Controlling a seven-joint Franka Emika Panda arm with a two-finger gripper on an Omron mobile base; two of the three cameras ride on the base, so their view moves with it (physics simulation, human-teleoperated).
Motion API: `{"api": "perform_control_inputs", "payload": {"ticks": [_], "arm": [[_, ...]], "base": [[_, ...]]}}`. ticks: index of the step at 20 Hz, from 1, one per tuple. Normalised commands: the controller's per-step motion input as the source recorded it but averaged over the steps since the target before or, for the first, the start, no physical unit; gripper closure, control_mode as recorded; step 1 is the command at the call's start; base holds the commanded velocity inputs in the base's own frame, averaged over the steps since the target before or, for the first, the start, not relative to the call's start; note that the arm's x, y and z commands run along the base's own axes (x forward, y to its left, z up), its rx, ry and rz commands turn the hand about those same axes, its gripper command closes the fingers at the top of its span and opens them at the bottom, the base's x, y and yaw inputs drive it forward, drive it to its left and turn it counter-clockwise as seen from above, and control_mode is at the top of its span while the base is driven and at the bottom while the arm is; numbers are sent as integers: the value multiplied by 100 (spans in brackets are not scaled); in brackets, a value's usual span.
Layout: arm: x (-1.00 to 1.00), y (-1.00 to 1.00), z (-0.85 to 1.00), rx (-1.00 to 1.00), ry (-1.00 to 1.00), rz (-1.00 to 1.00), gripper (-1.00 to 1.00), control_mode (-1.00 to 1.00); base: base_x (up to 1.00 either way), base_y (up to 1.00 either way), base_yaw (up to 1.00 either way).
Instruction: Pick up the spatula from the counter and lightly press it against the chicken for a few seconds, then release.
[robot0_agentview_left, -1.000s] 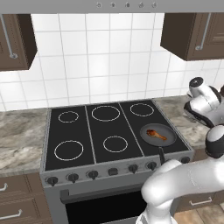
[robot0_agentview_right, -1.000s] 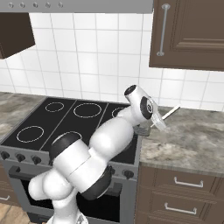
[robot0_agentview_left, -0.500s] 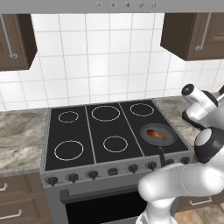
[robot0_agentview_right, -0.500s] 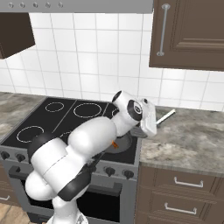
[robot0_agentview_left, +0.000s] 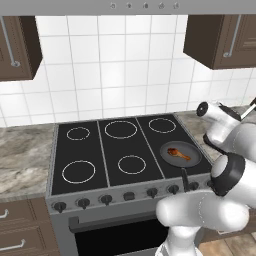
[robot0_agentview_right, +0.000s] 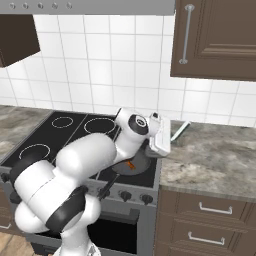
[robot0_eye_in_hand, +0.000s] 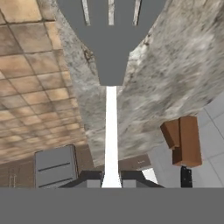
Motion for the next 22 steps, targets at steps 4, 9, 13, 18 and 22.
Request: {"api": "perform_control_inputs", "payload": {"ticks": [4,9,13,18,22], "arm": [[-27,29,20,-11,-1,0,100,-100],[-18,33,0,-1,1,0,100,-100],[-21,36,0,-1,4,0,100,-100],[-12,31,8,-3,0,-1,100,-100],[0,33,11,-4,-1,-2,100,-100]], "base": [[0,0,0],[0,0,0],[0,0,0],[0,0,0],[0,0,0]]}}
